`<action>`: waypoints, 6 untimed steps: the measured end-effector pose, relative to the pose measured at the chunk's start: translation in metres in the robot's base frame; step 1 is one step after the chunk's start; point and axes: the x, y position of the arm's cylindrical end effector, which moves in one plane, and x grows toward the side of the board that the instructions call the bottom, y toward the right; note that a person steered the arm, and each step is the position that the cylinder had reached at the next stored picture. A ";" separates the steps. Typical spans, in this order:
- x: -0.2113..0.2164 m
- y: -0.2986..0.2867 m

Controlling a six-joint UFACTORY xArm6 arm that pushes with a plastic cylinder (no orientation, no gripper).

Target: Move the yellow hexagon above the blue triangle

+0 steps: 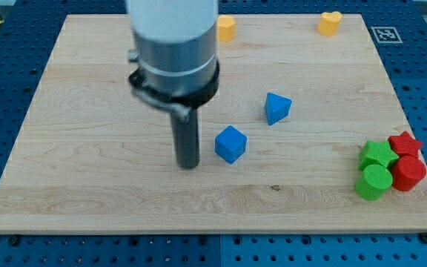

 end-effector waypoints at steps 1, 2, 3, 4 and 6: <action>0.013 0.031; -0.005 0.082; -0.052 0.088; -0.043 0.088; 0.015 0.039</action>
